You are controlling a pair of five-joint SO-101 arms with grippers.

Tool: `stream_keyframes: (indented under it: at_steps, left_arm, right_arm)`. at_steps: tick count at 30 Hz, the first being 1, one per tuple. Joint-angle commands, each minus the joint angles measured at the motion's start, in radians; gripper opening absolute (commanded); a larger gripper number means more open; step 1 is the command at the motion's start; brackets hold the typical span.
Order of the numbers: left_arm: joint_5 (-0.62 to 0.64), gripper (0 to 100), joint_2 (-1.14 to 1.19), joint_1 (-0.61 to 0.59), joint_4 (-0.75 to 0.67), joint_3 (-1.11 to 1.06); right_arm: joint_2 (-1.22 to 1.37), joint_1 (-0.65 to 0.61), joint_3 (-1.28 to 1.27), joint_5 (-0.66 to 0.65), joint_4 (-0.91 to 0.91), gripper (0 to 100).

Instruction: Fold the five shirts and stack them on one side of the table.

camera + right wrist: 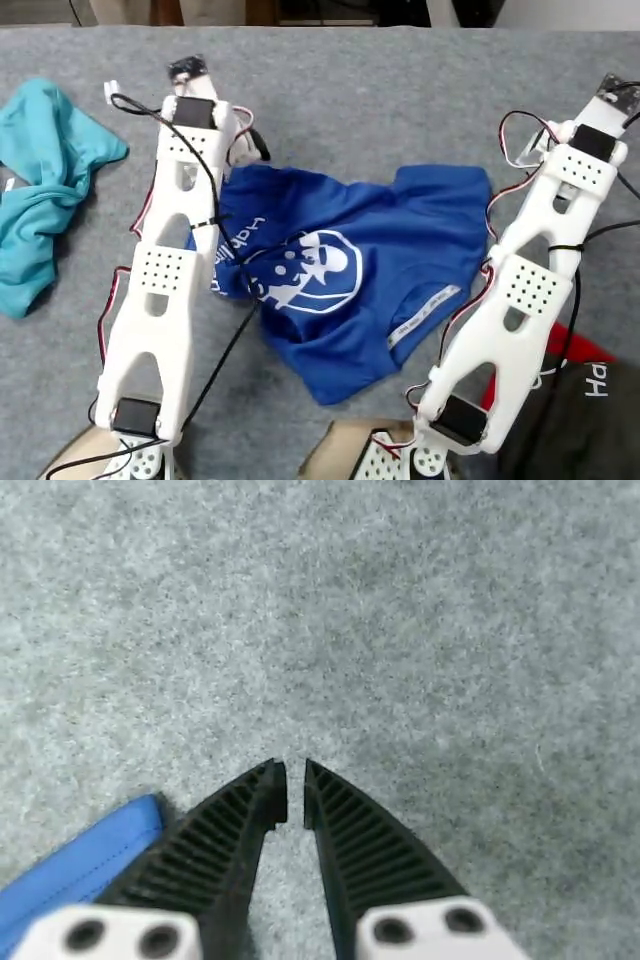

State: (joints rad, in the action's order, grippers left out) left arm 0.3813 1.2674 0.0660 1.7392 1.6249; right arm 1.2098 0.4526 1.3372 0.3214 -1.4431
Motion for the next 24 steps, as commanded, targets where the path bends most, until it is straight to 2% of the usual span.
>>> stream_keyframes:
  at_steps: [1,4,8,10,16,18,24]
  left_arm:
    - [0.025,32,-0.021,-0.017,-0.083,0.043]
    - [0.029,32,-0.007,-0.005,-0.167,0.017]
    - [0.095,32,0.022,0.037,-0.221,-0.02]
    - [0.103,31,0.038,0.051,-0.21,-0.038]
    - [0.061,19,0.042,0.043,-0.072,-0.06]
    - [0.028,19,0.042,0.04,-0.049,-0.06]
    - [0.029,18,0.058,0.044,-0.054,-0.081]
  right_arm:
    - [-0.004,-0.016,0.051,-0.008,-0.005,5.5]
    - [-0.004,-0.016,0.051,-0.008,-0.005,5.5]
    - [-0.004,-0.016,0.051,-0.008,-0.005,5.5]
    - [-0.004,-0.016,0.051,-0.008,-0.005,5.5]
    - [-0.004,-0.016,0.051,-0.008,-0.005,5.5]
    - [-0.004,-0.016,0.051,-0.008,-0.005,5.5]
    - [-0.004,-0.016,0.051,-0.008,-0.005,5.5]
